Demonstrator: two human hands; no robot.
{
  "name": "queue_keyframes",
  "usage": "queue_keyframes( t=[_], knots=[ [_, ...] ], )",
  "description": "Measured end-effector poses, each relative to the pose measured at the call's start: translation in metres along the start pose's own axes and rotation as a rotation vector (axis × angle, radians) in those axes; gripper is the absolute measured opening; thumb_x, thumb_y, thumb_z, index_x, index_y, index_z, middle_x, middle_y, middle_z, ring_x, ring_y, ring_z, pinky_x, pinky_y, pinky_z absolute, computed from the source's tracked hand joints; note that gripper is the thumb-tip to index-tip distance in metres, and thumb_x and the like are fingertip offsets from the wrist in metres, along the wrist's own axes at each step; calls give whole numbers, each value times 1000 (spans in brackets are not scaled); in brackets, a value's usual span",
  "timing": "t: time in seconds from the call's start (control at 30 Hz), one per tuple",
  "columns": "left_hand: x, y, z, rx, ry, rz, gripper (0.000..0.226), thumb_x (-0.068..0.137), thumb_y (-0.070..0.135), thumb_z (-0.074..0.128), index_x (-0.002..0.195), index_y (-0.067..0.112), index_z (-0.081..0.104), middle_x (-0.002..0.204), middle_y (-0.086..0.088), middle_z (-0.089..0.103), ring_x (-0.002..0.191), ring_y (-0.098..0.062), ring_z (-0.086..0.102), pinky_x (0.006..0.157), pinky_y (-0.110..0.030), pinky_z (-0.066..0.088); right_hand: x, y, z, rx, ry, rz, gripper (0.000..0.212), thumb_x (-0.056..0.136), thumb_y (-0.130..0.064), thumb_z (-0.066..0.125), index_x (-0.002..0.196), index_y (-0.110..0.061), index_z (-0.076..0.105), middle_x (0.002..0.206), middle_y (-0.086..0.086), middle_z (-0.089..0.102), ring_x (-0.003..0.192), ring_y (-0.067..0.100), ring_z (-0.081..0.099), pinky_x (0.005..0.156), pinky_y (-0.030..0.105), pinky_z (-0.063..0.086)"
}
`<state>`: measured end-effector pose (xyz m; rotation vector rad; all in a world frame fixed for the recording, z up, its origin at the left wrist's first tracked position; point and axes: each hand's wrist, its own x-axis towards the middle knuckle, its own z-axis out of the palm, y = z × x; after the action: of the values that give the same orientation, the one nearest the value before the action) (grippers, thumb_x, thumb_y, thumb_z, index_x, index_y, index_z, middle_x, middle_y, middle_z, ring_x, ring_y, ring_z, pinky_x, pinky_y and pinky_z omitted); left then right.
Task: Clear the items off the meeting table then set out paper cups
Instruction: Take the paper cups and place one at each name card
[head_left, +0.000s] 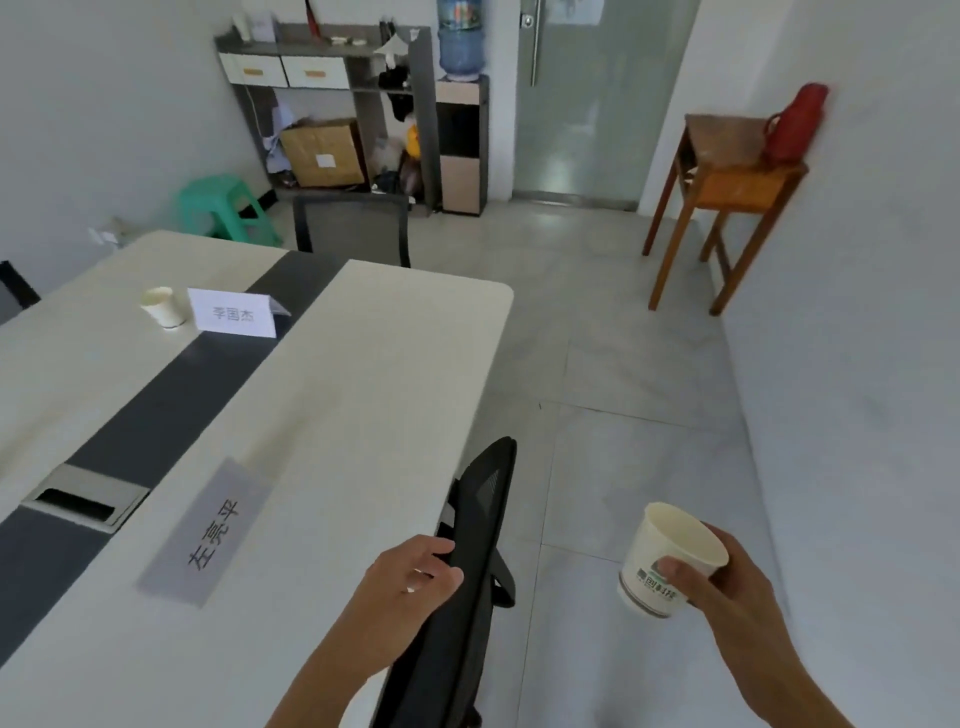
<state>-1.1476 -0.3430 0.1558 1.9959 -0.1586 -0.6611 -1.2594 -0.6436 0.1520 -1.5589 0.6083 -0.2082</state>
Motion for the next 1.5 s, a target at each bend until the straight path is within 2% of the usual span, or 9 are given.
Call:
queue_keyframes(
  t=[0.23,0.53,0.63,0.8,0.93,1.2,1.3,1.43,1.5],
  knots=[
    [115,64,44,-84,12,-37,21,89,30,64,109,34,62,93,8,72,88,-4,68,87,-28,51,120,4,-59,-40,50,5,43,76,-2,78,102,-31,60,104,-4,69,79,-7,67,56,14,52],
    [221,128,84,-184,141,-100,22,86,35,67,108,36,64,90,5,72,87,-9,68,83,-29,53,312,-38,-79,-173,-211,-10,46,74,-9,81,109,-29,59,106,-4,69,90,7,67,69,21,49],
    [240,124,72,-228,235,-172,20,87,31,67,107,30,65,85,6,73,82,-10,70,75,-28,55,370,-52,-52,-218,-319,-36,48,73,-9,82,108,-33,59,105,-6,69,85,-1,66,64,19,50],
    [293,110,34,-327,436,-283,14,89,21,66,102,26,67,86,-3,74,81,-20,70,76,-35,54,457,-70,14,-271,-462,-72,50,71,-10,83,107,-35,60,104,-10,69,91,5,67,67,22,54],
    [347,124,-8,-361,479,-256,16,88,24,66,103,29,67,89,-2,74,85,-20,70,78,-35,54,515,-98,71,-296,-573,-96,52,68,-19,87,107,-39,59,101,-19,69,91,2,66,71,23,53],
    [393,147,-100,-376,753,-239,19,86,37,65,105,38,65,92,7,72,86,-12,68,76,-28,54,610,-142,187,-360,-882,-129,51,70,-11,85,111,-29,61,101,-10,73,90,9,69,74,26,51],
    [390,137,-105,-465,933,-338,16,88,31,65,104,35,65,90,5,73,84,-12,69,77,-29,54,646,-145,240,-400,-1053,-136,49,70,-14,85,109,-31,61,99,-8,73,92,13,69,73,28,53],
    [383,131,-83,-593,1172,-495,15,89,22,65,102,29,66,88,-3,74,83,-19,70,76,-36,54,677,-157,317,-463,-1276,-190,54,57,-41,86,104,-45,60,99,-16,70,87,4,67,69,26,53],
    [382,132,-69,-639,1253,-569,14,89,21,66,102,27,67,87,-6,74,82,-21,70,74,-35,54,685,-160,356,-499,-1389,-208,56,58,-38,89,106,-42,60,100,-15,71,90,5,67,73,29,54]
  ],
)
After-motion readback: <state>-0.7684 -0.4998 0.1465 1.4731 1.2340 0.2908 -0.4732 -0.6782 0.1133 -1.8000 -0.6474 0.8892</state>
